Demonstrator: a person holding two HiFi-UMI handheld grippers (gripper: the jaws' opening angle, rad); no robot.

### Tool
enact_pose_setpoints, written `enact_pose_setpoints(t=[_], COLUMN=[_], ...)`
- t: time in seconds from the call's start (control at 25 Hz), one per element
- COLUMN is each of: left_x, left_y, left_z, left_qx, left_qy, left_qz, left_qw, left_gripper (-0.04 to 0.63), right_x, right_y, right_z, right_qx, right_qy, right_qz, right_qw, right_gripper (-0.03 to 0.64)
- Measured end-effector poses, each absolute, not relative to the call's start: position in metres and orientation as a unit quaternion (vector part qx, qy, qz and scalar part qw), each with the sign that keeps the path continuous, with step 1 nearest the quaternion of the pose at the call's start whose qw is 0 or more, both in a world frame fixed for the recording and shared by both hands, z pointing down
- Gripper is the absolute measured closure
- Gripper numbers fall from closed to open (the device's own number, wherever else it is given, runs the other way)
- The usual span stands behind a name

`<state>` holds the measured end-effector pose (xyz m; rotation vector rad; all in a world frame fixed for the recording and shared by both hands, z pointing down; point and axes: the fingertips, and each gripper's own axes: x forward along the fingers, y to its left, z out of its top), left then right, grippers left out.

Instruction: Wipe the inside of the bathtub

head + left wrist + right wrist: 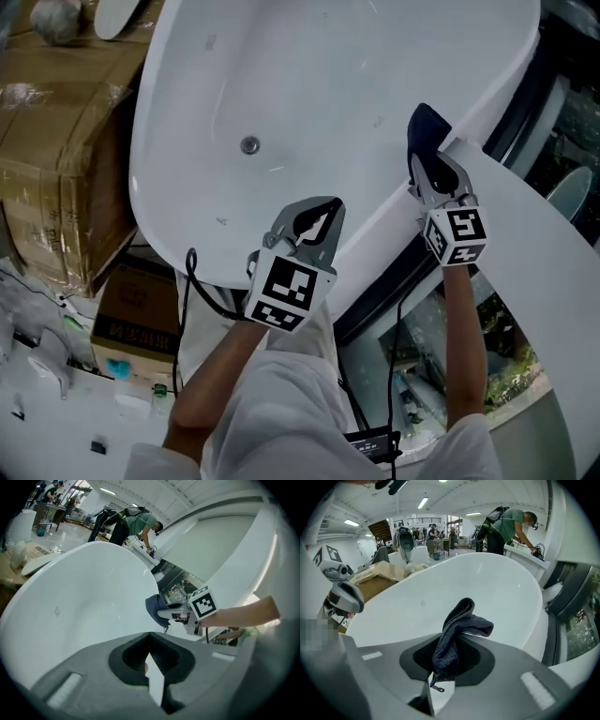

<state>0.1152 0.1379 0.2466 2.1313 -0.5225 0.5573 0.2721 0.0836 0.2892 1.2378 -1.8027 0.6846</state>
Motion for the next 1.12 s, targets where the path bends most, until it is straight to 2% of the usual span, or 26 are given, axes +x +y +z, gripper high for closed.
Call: enact_pose_setpoints(t=[0.44,0.84,1.12], left_x=[0.155,0.173,0.173], left_y=[0.142,0.139,0.137], left_z=[0.308,0.353,0.381], left_qx=[0.812,0.786,0.762], left_qy=[-0.243,-0.277,-0.304], left_qz=[0.204,0.194,0.195], left_qw=[0.489,0.517,0.538], left_gripper=[0.597,0.597,0.597], right_x=[0.317,0.327,0.320], right_y=[0.056,0.046,0.050], right_z=[0.332,0.371,0.392], right_qx=[0.462,0.400,0.263], right_qy=[-0.697,-0.691,-0.684], right_qz=[0.262,0.243,0.140], right_qw=[0.482,0.551,0.666], right_gripper=[0.543,0.545,0.545])
